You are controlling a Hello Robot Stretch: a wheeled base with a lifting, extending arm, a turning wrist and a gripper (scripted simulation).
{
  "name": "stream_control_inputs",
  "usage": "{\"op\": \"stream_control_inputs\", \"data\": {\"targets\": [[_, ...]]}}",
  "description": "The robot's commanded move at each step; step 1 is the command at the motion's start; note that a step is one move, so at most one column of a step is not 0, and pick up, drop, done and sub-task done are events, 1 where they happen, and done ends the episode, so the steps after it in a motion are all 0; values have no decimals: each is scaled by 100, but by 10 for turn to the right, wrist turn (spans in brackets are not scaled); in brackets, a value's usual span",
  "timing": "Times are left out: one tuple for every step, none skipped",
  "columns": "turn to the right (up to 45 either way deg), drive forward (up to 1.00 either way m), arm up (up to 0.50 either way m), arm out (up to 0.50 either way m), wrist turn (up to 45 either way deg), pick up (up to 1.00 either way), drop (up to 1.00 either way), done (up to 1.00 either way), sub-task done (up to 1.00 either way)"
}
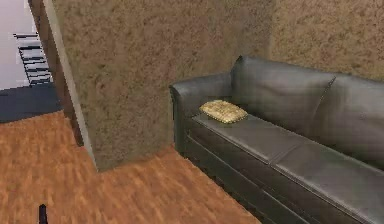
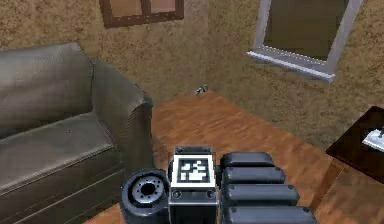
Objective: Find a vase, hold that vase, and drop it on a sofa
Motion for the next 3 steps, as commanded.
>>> {"op": "stream_control_inputs", "data": {"targets": [[0, 75, 0, 0, 0, 0, 0, 0, 0], [-450, 0, 0, 0, 0, 0, 0, 0, 0], [-450, 0, 0, 0, 0, 0, 0, 0, 0]]}}
